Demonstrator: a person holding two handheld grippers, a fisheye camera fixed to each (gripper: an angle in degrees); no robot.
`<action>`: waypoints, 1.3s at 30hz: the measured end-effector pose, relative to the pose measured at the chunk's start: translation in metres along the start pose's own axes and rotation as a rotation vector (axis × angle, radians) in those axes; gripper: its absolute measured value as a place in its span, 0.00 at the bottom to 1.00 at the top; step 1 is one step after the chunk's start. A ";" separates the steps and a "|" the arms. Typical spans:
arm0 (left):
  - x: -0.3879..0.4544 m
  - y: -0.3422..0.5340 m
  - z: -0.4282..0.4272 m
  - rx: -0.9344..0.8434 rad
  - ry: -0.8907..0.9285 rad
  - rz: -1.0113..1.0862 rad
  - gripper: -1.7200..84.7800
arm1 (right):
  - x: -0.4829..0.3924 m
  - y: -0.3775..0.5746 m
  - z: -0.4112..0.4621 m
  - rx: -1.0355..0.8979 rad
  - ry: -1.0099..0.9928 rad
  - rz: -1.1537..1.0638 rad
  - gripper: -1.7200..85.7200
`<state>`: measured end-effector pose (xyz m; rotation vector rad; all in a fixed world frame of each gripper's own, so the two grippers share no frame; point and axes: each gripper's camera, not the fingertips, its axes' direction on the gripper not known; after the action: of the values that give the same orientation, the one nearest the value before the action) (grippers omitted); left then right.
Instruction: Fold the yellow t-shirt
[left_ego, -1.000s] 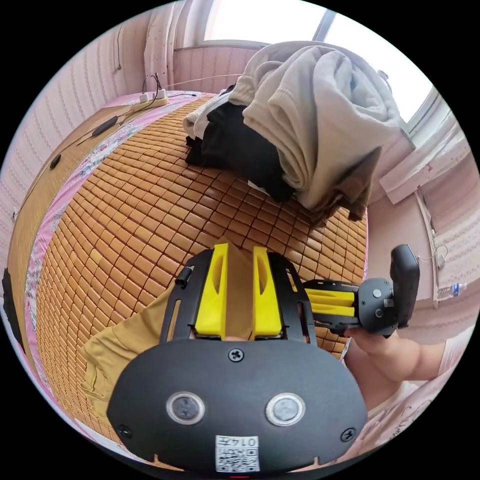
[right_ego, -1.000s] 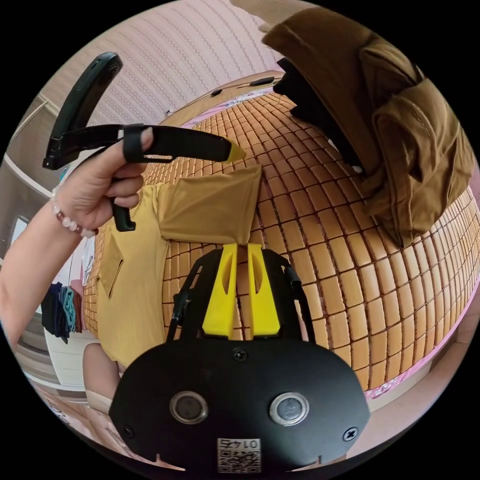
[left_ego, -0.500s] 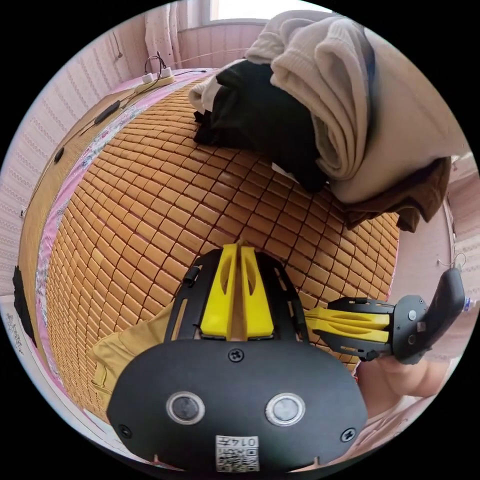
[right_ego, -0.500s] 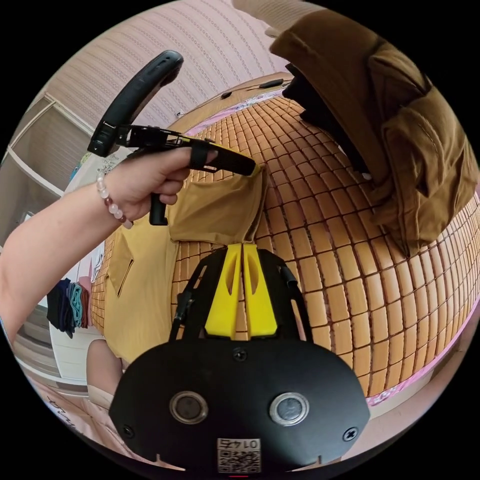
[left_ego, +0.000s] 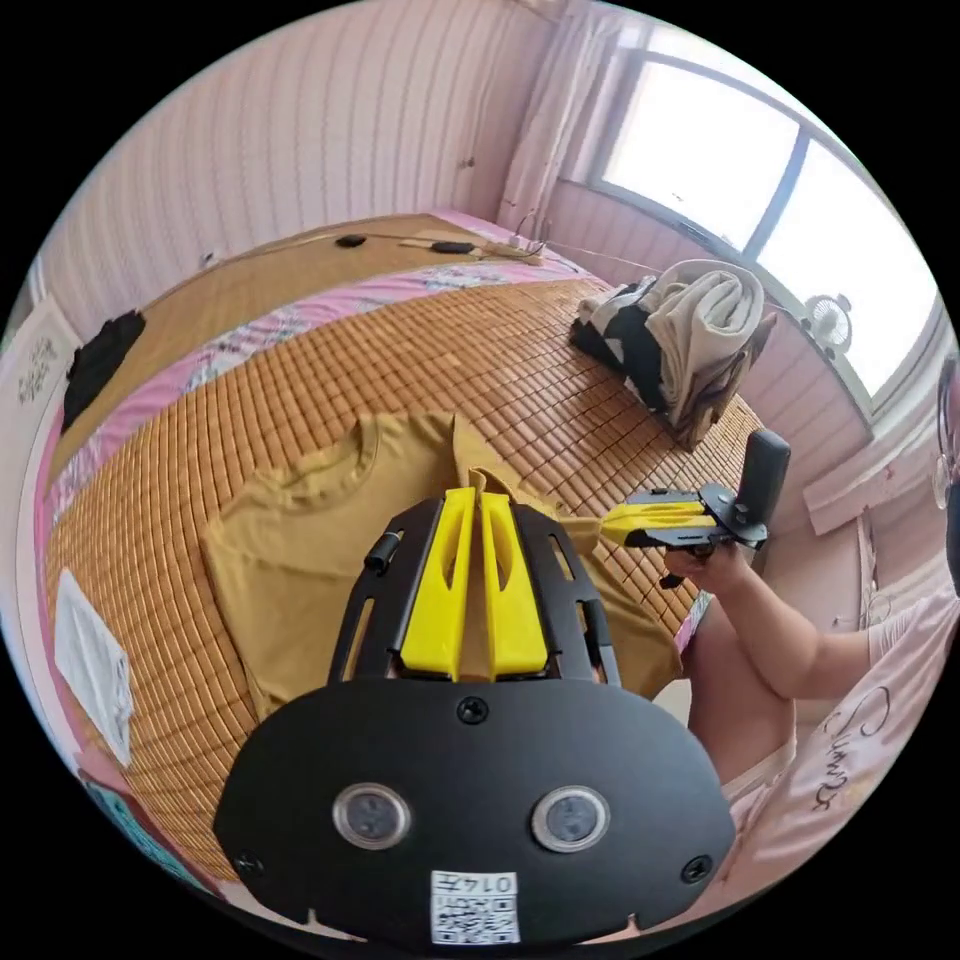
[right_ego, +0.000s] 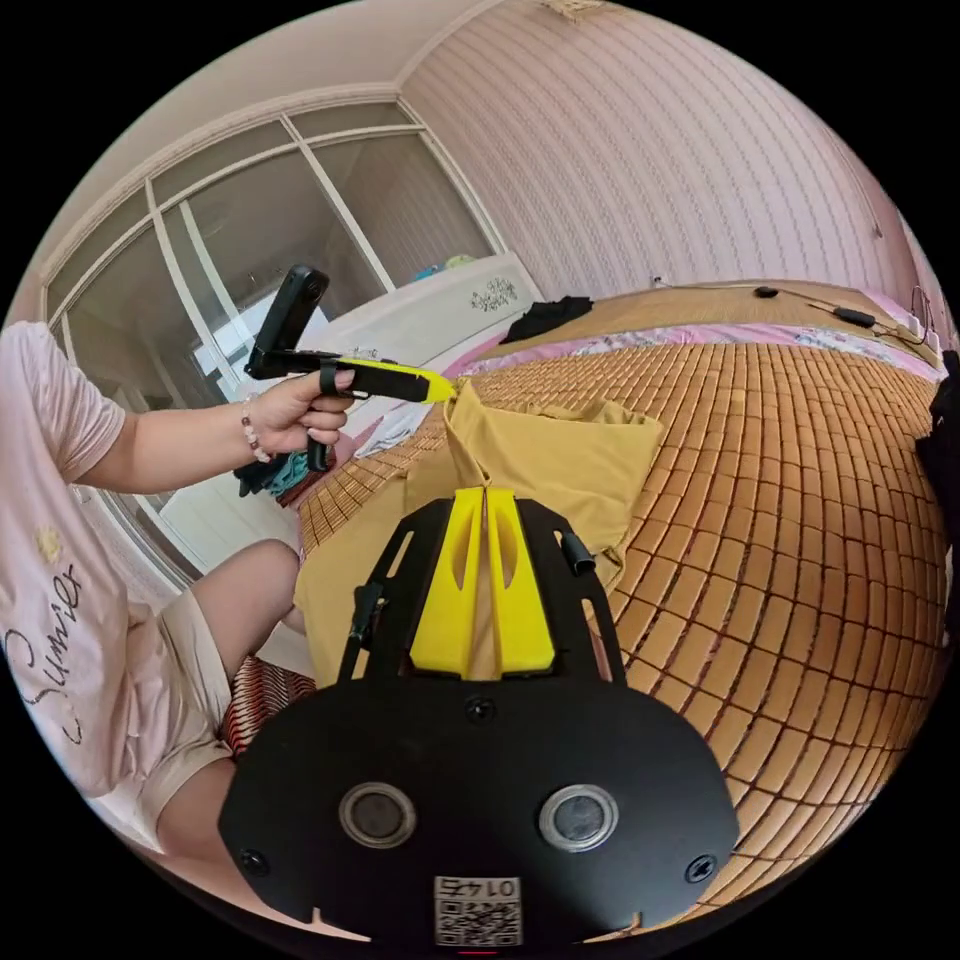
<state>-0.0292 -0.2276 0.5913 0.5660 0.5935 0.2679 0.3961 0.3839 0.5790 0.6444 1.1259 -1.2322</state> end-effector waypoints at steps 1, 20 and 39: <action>-0.020 0.018 0.009 -0.004 0.021 -0.085 0.01 | -0.001 0.001 0.009 -0.033 -0.024 0.005 0.02; -0.152 0.053 -0.013 -0.110 0.075 -0.152 0.07 | -0.046 -0.006 0.023 -0.265 0.079 -0.216 0.14; -0.190 -0.195 0.136 -0.232 0.315 -0.222 0.13 | -0.017 -0.042 0.091 -0.246 0.386 -0.135 0.13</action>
<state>-0.0853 -0.5196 0.6586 0.2306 0.9102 0.2132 0.3858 0.2999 0.6343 0.6410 1.6372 -1.0837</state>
